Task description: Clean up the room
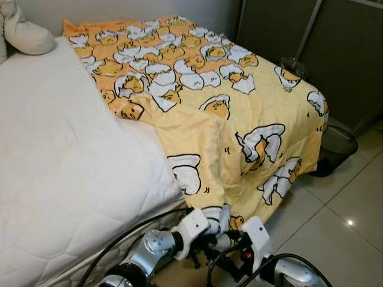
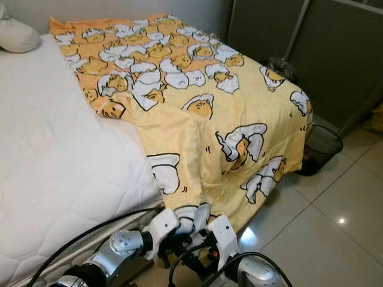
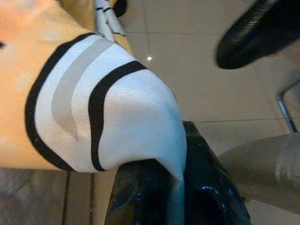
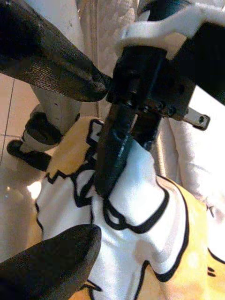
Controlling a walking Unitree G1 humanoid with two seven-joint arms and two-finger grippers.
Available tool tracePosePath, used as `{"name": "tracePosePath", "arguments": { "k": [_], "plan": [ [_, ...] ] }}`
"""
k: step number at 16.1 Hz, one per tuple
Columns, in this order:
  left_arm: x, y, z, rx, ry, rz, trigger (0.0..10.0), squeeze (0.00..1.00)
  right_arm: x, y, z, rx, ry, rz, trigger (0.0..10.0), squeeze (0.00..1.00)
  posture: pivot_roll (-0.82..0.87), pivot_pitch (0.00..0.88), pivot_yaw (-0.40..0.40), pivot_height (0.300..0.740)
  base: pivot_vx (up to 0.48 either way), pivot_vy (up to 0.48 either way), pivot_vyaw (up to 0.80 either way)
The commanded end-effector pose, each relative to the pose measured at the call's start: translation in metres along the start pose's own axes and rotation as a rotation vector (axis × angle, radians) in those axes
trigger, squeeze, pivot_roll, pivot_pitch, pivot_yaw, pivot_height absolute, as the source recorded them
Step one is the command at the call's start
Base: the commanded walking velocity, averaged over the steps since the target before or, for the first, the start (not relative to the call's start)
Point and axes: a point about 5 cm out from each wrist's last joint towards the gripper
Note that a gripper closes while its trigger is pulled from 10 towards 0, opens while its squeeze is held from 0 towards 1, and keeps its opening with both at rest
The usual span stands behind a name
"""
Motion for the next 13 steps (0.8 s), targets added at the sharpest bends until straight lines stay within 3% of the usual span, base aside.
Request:
{"name": "tracePosePath", "arguments": {
  "k": [1, 4, 7, 10, 13],
  "plan": [
    [-0.007, 0.000, 0.004, 0.009, -0.004, 0.031, 10.0, 0.00, -0.001, 0.000, 0.004, 0.016, 0.006, 0.004, 10.0, 0.00, -0.09, 0.000, 0.010, 0.740, -0.461, 0.000, 0.00],
    [-0.003, -0.001, 0.000, -0.009, -0.006, 0.017, 10.0, 0.00, -0.003, 0.000, 0.003, 0.011, 0.010, 0.010, 10.0, 0.00, -0.09, 0.000, 0.010, 0.740, -0.454, 0.000, 0.00],
    [0.001, 0.001, 0.000, -0.020, 0.026, -0.026, 10.0, 0.00, -0.004, 0.000, 0.002, 0.006, 0.011, 0.011, 10.0, 0.00, -0.09, 0.000, 0.009, 0.740, 0.000, 0.000, 0.00],
    [0.013, 0.007, 0.003, -0.030, 0.064, -0.135, 10.0, 0.00, -0.007, 0.000, 0.002, -0.014, 0.009, 0.038, 10.0, 0.00, -0.09, 0.000, 0.009, 0.740, 0.000, 0.000, 0.00],
    [0.031, 0.018, 0.009, -0.032, 0.029, -0.278, 10.0, 0.00, -0.005, -0.004, -0.001, -0.057, 0.001, 0.049, 10.0, 0.00, -0.09, 0.000, 0.005, 0.740, 0.000, 0.000, 0.00]
  ]
}}
Point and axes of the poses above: a point about 5 cm out from each wrist's last joint towards the gripper, its own y axis pointing out of the wrist towards the gripper, its own z axis along the axis of the wrist's last joint, x = y × z, and after that the axes turned 13 degrees about y, right-handed
